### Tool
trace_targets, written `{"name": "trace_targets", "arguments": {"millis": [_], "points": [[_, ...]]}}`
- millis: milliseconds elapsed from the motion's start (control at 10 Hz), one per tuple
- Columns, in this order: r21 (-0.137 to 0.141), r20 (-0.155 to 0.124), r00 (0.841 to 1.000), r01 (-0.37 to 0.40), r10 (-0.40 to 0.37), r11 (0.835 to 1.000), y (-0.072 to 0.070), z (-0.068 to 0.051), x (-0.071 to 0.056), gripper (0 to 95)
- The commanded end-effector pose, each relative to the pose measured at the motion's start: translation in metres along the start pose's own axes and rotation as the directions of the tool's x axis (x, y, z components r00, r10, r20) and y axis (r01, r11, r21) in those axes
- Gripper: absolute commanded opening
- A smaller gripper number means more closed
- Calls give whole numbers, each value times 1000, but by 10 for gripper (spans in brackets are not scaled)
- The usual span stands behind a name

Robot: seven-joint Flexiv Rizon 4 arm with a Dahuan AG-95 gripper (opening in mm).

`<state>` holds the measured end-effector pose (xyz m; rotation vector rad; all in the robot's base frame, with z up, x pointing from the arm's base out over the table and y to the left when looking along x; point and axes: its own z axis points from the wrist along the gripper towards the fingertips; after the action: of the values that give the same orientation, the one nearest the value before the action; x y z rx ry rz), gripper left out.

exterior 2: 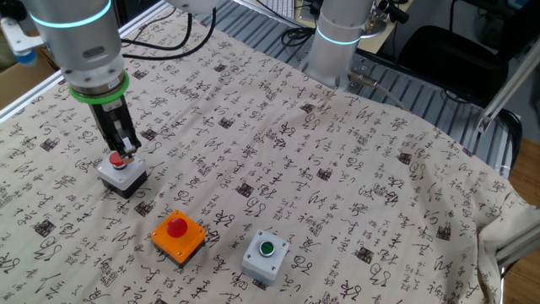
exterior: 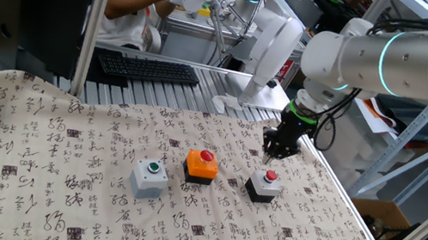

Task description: Press three buttons from left to right in sequence

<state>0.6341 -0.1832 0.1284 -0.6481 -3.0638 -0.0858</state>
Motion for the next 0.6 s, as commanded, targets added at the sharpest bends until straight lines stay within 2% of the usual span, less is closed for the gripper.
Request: {"name": "trace_targets", "arguments": {"millis": [100, 600], "points": [[8, 0, 1000, 5, -5, 1000, 0, 0, 0, 0], [7, -2, 1000, -1, 1, 1000, 0, 0, 0, 0]]}}
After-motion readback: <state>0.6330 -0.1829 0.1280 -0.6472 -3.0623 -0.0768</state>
